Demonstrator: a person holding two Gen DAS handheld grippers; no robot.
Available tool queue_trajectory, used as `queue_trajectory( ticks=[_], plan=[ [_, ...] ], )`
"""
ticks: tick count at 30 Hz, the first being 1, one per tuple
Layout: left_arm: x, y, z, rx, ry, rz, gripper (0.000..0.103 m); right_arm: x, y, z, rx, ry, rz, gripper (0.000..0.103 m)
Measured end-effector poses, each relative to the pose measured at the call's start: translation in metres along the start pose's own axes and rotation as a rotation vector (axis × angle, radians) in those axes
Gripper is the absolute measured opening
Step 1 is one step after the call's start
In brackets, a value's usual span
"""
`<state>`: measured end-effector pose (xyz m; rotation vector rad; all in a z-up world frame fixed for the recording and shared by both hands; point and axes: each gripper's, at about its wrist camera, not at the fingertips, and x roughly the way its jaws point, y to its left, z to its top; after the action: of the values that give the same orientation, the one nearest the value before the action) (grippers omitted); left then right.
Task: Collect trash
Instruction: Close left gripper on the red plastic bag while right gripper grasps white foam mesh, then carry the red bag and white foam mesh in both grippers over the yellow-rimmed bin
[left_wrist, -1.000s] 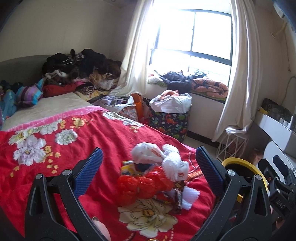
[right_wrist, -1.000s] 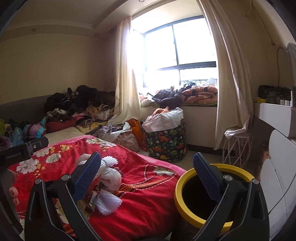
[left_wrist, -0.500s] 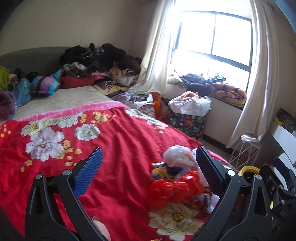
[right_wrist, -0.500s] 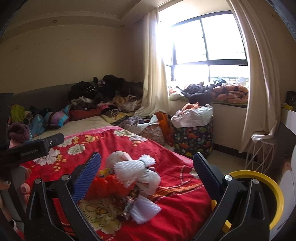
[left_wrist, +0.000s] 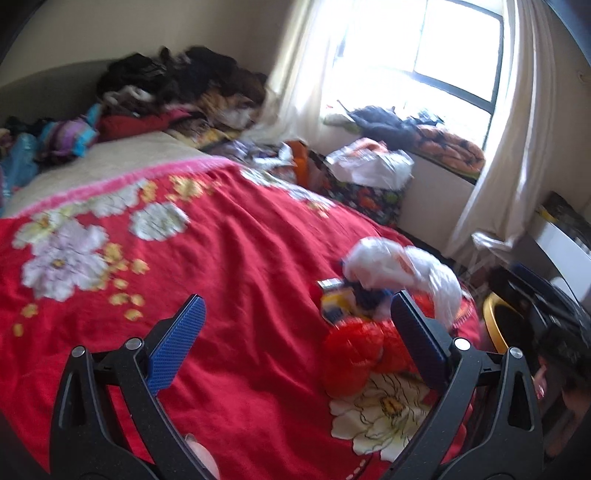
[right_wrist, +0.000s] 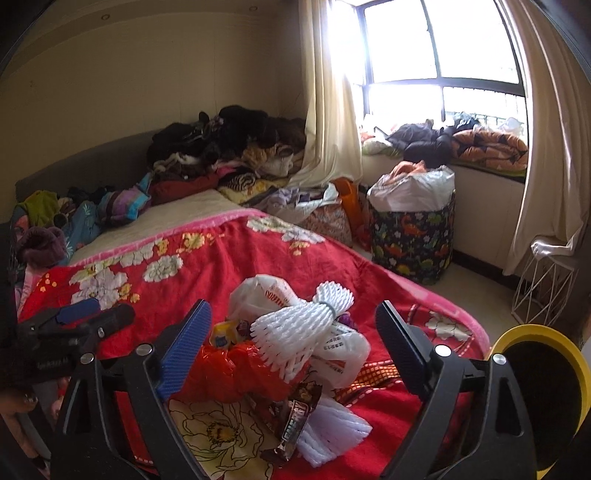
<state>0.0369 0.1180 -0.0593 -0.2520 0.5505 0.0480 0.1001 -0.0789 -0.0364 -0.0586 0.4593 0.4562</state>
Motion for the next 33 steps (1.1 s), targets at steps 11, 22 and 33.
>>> queue_trajectory(
  ticks=[11,22,33],
  plan=[
    [0.054,-0.007,-0.019,-0.013,0.163,-0.18,0.089,0.052,-0.003,0.001,0.019,0.151,0.027,0.068],
    [0.074,-0.008,-0.029,-0.079,0.237,-0.299,0.053,0.062,-0.015,-0.015,0.081,0.191,0.068,0.017],
    [0.041,-0.025,-0.01,-0.045,0.132,-0.318,0.012,0.022,-0.04,-0.003,0.126,0.081,0.082,0.016]
  ],
)
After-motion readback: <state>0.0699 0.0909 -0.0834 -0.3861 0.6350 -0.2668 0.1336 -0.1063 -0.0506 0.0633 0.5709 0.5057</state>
